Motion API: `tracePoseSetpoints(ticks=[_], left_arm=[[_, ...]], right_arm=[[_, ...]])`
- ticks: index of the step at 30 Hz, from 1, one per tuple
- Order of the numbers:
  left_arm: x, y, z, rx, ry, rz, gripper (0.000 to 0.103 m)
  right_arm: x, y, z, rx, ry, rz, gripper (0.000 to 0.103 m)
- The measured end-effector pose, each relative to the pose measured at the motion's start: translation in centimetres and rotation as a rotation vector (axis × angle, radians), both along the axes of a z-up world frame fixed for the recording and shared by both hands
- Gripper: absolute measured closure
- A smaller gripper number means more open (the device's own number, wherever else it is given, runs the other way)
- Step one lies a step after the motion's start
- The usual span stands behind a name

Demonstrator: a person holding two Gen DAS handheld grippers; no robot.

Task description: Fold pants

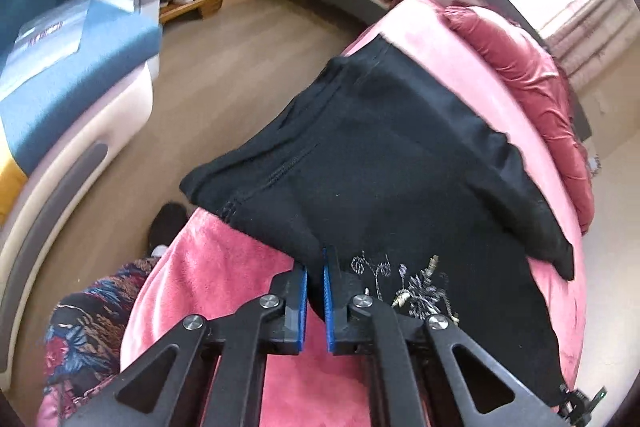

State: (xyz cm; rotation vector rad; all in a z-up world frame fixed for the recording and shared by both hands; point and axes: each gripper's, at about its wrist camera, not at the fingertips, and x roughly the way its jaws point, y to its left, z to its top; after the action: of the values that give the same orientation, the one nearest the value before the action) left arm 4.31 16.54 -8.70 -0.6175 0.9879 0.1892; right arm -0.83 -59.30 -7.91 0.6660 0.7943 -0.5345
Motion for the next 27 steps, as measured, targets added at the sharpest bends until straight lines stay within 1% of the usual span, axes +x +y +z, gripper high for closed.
tracePoseSetpoints(ticks=[3,6,9,12,14,16,18,19,20,21,23,24,25,26,27], left_arm=[[-1.2,0.2,1.6,-0.007,-0.035,-0.015,0.097],[-2.6,0.3,2.7,-0.012,-0.048,-0.023,0.097],[-4.0,0.2,3.3,-0.011,-0.050,-0.040,0.097],[-5.2,-0.4,3.3,-0.003,-0.027,-0.067,0.097],[-5.8,-1.0,2.8,0.020,0.011,-0.097,0.097],[-6.2,-1.6,1.9,0.025,0.056,-0.114,0.097],[-6.2,-2.0,0.9,0.045,0.105,-0.125,0.097],[-6.1,-2.1,0.3,0.043,0.131,-0.131,0.096],[-5.9,-2.3,-0.1,0.045,0.155,-0.142,0.093],[-5.8,-2.2,-0.2,0.063,0.172,-0.138,0.091],[-5.6,-2.1,-0.3,0.085,0.195,-0.156,0.083],[-5.8,-1.8,0.0,0.091,0.195,-0.158,0.080],[-5.8,-1.5,0.3,0.101,0.196,-0.154,0.076],[-6.0,-1.2,0.7,0.109,0.194,-0.156,0.076],[-6.3,-0.8,0.9,0.125,0.193,-0.155,0.076]], right_arm=[[-0.5,-0.5,1.6,-0.020,-0.016,0.010,0.094],[-0.9,-0.7,2.5,-0.050,-0.003,0.019,0.094],[-1.7,-1.2,2.7,-0.054,0.007,0.007,0.094],[-2.7,-1.9,2.4,-0.056,0.024,-0.011,0.094],[-3.2,-2.6,1.7,-0.049,0.061,-0.022,0.094],[-3.3,-3.2,0.7,-0.053,0.126,-0.039,0.094],[-3.7,-3.5,-0.5,-0.045,0.160,-0.058,0.094],[-3.8,-3.6,-1.1,-0.040,0.174,-0.065,0.094],[-3.9,-3.6,-1.6,-0.028,0.188,-0.075,0.094],[-4.0,-3.6,-2.0,-0.022,0.194,-0.081,0.094],[-4.3,-3.5,-2.1,-0.026,0.191,-0.086,0.092],[-4.4,-3.5,-2.1,-0.022,0.188,-0.088,0.084],[-4.6,-3.4,-1.9,-0.025,0.194,-0.094,0.071],[-4.7,-3.3,-1.5,-0.046,0.206,-0.101,0.063],[-4.9,-3.2,-1.1,-0.064,0.210,-0.102,0.050]])
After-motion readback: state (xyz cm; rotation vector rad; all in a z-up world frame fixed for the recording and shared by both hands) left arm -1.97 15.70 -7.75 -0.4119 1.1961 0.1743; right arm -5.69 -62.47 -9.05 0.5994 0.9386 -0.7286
